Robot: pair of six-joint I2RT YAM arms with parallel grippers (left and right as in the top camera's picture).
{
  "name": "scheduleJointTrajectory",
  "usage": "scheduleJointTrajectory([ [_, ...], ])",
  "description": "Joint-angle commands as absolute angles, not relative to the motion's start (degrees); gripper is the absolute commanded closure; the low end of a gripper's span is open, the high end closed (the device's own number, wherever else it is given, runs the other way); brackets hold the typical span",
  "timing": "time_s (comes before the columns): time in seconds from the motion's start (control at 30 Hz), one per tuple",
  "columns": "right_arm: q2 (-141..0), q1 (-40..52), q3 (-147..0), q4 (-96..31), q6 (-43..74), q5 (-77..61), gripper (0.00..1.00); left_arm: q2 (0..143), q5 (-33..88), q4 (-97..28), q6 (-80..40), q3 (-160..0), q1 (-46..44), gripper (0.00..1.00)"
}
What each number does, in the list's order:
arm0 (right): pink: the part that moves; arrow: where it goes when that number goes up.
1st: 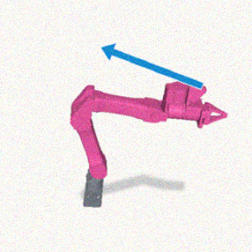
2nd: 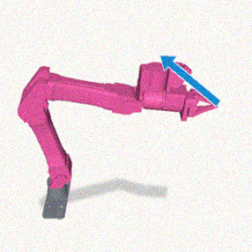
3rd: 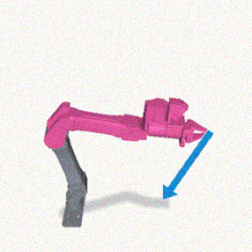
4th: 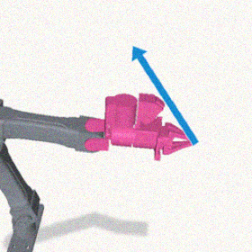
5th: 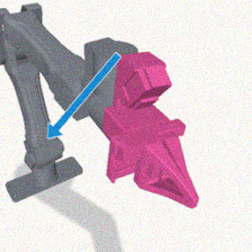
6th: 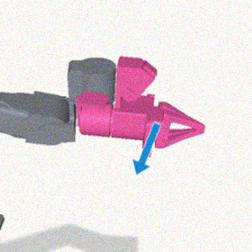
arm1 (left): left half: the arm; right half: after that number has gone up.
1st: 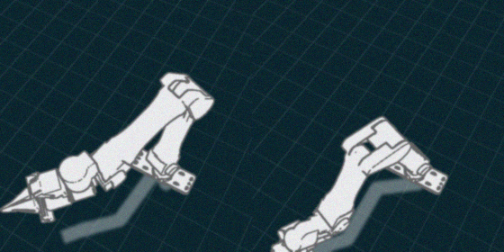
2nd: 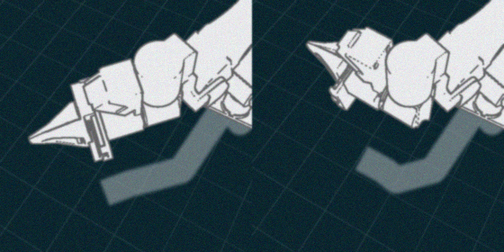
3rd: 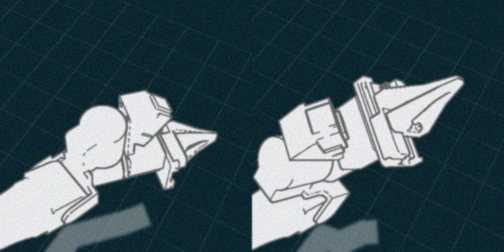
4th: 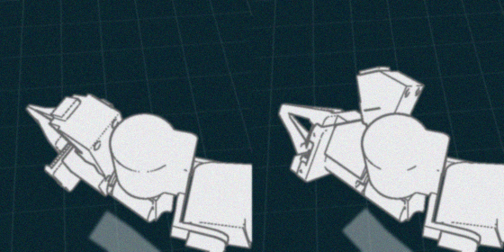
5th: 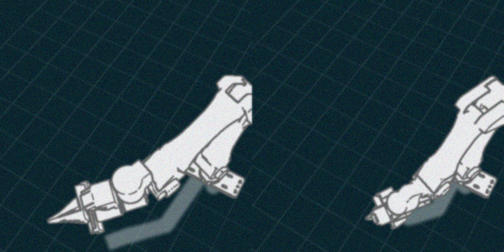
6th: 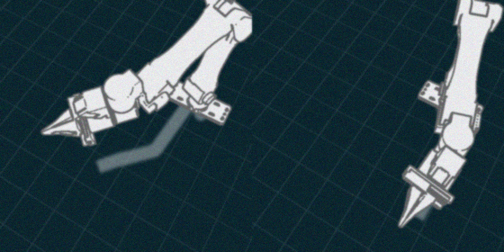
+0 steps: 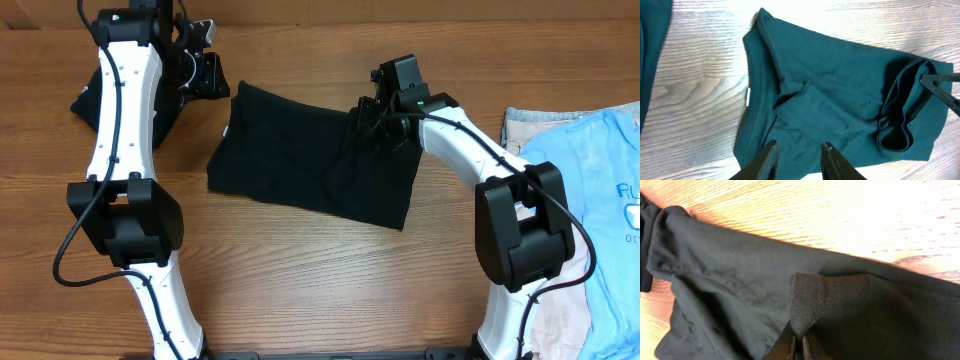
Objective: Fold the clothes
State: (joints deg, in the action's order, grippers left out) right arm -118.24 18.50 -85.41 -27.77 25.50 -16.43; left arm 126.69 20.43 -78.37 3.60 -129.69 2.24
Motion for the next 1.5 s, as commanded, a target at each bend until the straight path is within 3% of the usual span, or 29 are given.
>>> scheduleJointTrajectory([
  [0.0,-115.94,18.5,-86.8,-27.31,25.74,-14.96,0.88,126.43,21.06,-78.13,5.15,-131.0,1.78,0.67],
  [0.07,-115.94,18.52,-86.8,-28.16,25.23,-18.24,0.47,126.43,21.04,-78.15,5.15,-131.0,1.78,0.67],
  [0.1,-115.94,18.52,-86.8,-29.5,25.08,-20.16,0.41,126.43,21.04,-78.15,5.17,-131.0,1.78,0.67],
  [0.23,-115.39,18.48,-86.83,-36.84,25.06,-21.63,0.33,126.43,21.02,-78.15,5.17,-131.0,1.78,0.56],
  [0.47,-112.68,20.73,-86.83,-48.58,14.04,-25.85,0.34,126.43,20.99,-77.82,5.17,-131.0,1.78,0.49],
  [0.67,-112.53,27.22,-85.8,-53.34,13.63,-15.73,0.65,126.43,20.99,-77.34,5.17,-131.0,1.78,0.47],
  [0.93,-117.3,29.76,-85.52,-49.04,20.16,-13.08,0.86,126.43,21.02,-77.8,5.15,-131.0,1.78,0.47],
  [1.1,-117.45,29.12,-86.04,-51.72,6.7,-26.02,0.87,126.43,20.82,-77.97,5.17,-131.0,1.8,0.46],
  [1.3,-114.83,29.12,-89.17,-60.25,4.95,-20.93,0.62,126.43,20.84,-77.89,5.15,-131.0,1.78,0.45],
  [1.37,-112.92,29.12,-89.52,-60.31,4.03,-20.45,0.6,126.43,20.84,-77.76,5.15,-131.0,1.78,0.43],
  [1.47,-111.5,29.12,-89.54,-59.68,4.8,-16.14,0.65,126.43,20.82,-77.69,5.15,-131.0,1.78,0.41],
])
